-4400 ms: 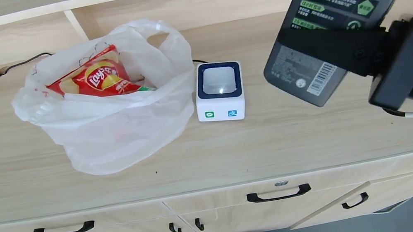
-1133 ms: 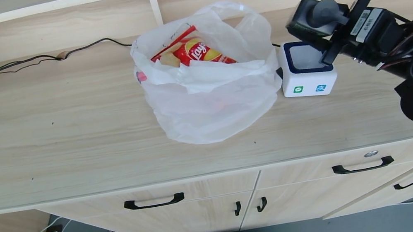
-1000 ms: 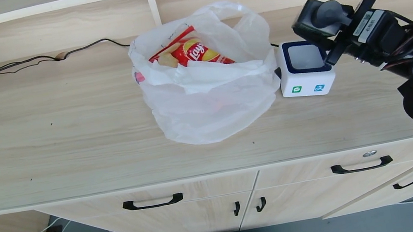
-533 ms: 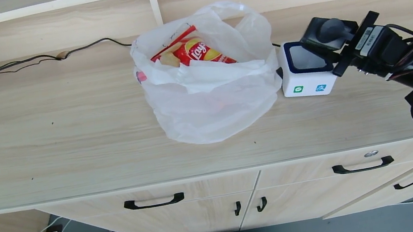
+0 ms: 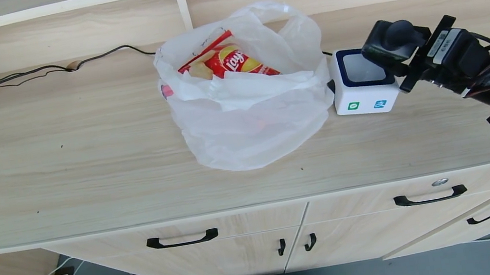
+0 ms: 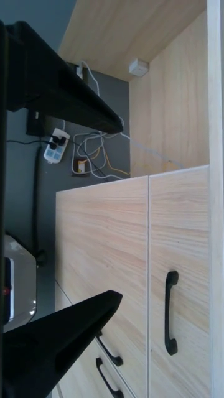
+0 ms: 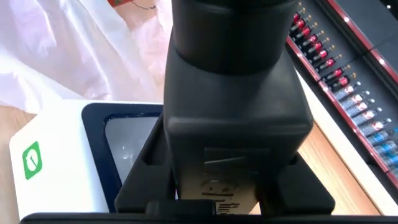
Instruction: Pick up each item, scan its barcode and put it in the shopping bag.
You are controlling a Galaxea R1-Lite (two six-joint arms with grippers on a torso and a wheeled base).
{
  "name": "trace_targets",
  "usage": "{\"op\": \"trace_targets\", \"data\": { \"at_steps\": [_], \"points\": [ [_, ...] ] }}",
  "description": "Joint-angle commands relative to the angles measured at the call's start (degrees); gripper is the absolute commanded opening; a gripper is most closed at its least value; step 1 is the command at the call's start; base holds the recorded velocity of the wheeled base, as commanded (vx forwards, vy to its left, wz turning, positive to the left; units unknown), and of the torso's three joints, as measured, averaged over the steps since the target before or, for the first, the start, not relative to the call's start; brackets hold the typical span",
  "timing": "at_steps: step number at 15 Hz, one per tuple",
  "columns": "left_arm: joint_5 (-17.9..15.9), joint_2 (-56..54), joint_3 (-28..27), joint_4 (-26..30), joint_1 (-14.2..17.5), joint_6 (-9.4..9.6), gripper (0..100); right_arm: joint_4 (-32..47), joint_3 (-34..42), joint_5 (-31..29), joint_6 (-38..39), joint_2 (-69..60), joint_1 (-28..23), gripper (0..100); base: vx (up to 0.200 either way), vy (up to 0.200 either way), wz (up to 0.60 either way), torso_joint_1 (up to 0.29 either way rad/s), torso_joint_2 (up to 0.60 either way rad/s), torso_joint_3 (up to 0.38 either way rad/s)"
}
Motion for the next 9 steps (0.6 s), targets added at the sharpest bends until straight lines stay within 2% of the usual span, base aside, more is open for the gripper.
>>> {"op": "trace_targets", "data": {
  "at_steps": [1,3,5,6,7,8,9],
  "points": [
    [0.0,0.1,0.0,0.0,0.0,-0.01,100,-0.4,0.4,0.1,1.6,-1.1,1.3,0,0.000,0.000,0.00,0.000,0.00,0.000],
    [0.0,0.1,0.0,0.0,0.0,-0.01,100,-0.7,3.2,-2.1,5.6,-6.0,2.7,0,0.000,0.000,0.00,0.000,0.00,0.000],
    [0.0,0.1,0.0,0.0,0.0,-0.19,100,-0.7,15.8,-15.6,11.8,-14.2,7.4,0,0.000,0.000,0.00,0.000,0.00,0.000],
    [0.0,0.1,0.0,0.1,0.0,-0.89,100,-0.7,21.5,-23.5,16.4,-17.9,10.6,0,0.000,0.000,0.00,0.000,0.00,0.000],
    [0.0,0.1,0.0,0.1,0.0,-1.77,100,0.4,23.1,-35.9,23.1,-22.4,16.5,0,0.000,0.000,0.00,0.000,0.00,0.000],
    [0.0,0.0,0.0,0.1,0.0,-2.03,100,2.7,21.1,-45.8,26.8,-23.5,23.9,0,0.000,0.000,0.00,0.000,0.00,0.000],
    [0.0,0.0,0.0,0.1,0.0,-2.56,100,4.1,18.3,-48.5,28.9,-23.4,28.5,0,0.000,0.000,0.00,0.000,0.00,0.000]
  ]
}}
